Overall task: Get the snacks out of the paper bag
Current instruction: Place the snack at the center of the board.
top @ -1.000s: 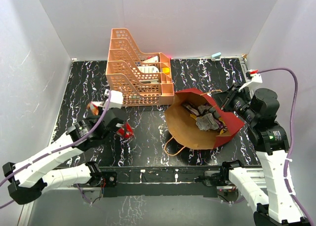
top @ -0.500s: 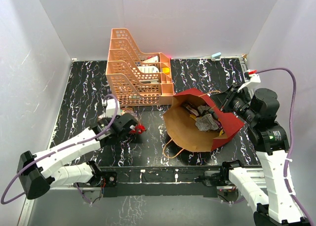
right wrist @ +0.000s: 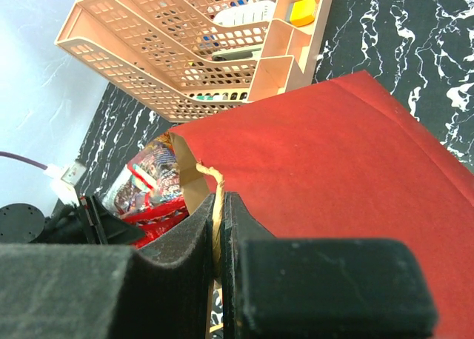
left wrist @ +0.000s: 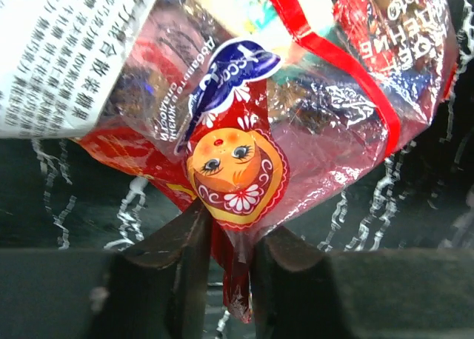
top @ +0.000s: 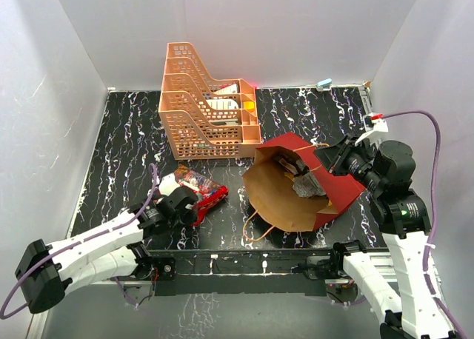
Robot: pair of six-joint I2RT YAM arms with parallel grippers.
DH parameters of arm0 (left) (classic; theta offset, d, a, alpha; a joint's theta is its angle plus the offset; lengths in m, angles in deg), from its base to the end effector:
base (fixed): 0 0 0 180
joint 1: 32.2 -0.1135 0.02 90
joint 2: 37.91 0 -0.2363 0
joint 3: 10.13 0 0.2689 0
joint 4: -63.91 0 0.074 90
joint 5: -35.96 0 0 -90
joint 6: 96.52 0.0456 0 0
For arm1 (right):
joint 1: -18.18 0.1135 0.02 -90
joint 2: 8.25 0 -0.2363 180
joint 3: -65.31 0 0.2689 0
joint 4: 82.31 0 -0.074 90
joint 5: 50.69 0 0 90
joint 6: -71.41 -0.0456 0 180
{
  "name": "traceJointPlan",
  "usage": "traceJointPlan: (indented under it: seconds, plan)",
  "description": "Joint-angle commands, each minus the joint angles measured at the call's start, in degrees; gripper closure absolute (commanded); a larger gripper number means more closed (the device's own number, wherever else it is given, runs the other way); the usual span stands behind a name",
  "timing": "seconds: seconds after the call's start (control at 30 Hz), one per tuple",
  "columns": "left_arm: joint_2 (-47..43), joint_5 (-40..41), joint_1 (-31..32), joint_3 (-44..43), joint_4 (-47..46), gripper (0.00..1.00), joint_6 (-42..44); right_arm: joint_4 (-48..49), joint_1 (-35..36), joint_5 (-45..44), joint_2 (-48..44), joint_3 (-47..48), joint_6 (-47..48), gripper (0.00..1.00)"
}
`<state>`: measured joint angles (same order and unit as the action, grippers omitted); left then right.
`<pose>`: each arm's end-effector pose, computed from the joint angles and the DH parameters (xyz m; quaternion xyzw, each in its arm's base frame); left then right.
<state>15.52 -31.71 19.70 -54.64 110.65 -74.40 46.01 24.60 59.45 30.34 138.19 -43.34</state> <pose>0.1435 -0.1549 0.1657 -0.1869 0.9203 -0.1577 0.3053 0.1661 0.0345 0.3775 0.0242 0.7998 0.2924 0.5237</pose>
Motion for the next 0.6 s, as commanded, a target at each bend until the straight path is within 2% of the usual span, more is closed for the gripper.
traceJointPlan:
  seconds: [0.0,0.1,0.17,0.23,0.3,0.43,0.57]
  plan:
    - [-4.62,-8.20,-0.12,3.62,-4.99,0.70,-0.31,3.60,0.02,0.68,-1.46,0.39,-1.47,0.93]
    - [-8.00,-10.64,-0.06,5.12,-5.45,0.56,0.44,3.33,0.04,0.63,-1.54,0.80,-1.53,0.93]
    - [-10.52,-10.72,-0.13,3.94,-3.96,0.44,2.39,2.61,0.09,0.51,-1.19,1.43,-1.02,0.93]
    - [-12.65,-9.47,-0.08,0.30,-1.59,0.32,5.99,1.68,0.09,0.39,-0.70,2.42,-0.27,0.93]
    - [-13.69,-7.69,-0.08,-5.02,1.10,0.24,9.80,0.89,0.09,0.36,-0.26,3.27,0.33,0.93]
    - [-13.17,-4.95,-0.08,-12.44,5.16,0.17,14.92,0.64,0.05,0.24,0.08,4.15,0.67,0.93]
    - [-10.69,-3.43,-0.13,-16.29,2.17,0.14,21.17,0.68,0.09,0.42,-0.23,4.31,0.34,0.93]
